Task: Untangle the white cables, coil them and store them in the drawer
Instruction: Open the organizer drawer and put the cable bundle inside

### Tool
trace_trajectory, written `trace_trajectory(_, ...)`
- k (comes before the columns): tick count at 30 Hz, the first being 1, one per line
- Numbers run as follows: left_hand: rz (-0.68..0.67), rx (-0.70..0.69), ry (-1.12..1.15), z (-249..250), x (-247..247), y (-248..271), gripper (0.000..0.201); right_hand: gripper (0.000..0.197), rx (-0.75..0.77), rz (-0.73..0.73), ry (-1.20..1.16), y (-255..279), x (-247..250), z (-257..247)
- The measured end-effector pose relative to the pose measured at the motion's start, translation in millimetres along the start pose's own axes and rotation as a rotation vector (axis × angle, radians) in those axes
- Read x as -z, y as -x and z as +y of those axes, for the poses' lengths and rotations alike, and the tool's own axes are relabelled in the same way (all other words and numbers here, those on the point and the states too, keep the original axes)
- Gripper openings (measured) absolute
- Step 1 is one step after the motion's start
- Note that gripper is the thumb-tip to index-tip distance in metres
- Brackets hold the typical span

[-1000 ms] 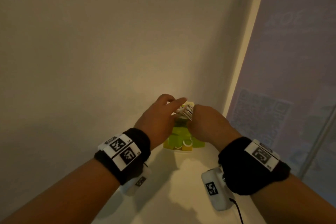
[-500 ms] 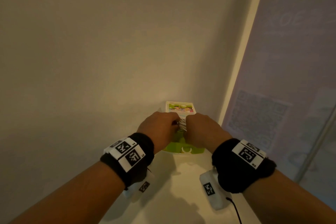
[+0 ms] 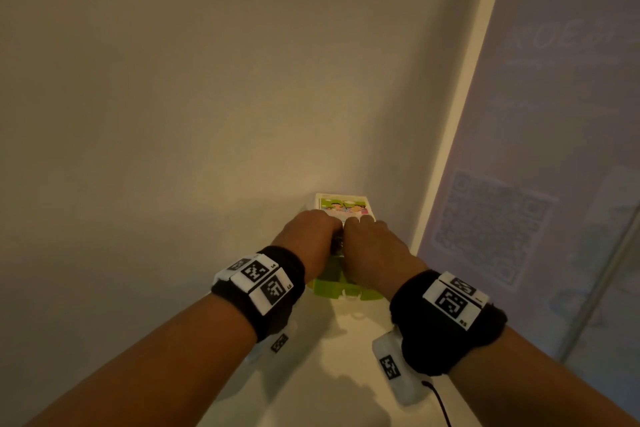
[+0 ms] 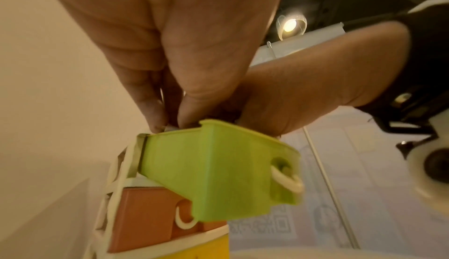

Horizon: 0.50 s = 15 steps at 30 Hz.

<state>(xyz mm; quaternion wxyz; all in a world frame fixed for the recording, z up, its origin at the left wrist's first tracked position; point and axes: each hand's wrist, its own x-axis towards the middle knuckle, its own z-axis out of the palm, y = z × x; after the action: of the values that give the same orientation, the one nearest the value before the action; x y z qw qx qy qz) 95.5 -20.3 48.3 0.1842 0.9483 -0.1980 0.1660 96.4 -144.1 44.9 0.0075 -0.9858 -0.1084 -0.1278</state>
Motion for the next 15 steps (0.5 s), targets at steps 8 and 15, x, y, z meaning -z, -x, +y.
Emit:
trace_trajectory(8,-0.011,-0.066,-0.069,-1.1,-4.9,-7.7,0.028,0.048,0.007,-0.036,0.034,2.4,-8.5,3.0)
trace_trajectory(15,-0.09,-0.085,-0.037,-0.8,1.5,1.7,0.024,0.036,-0.036,0.176,-0.126,-0.2,-18.5,-3.7)
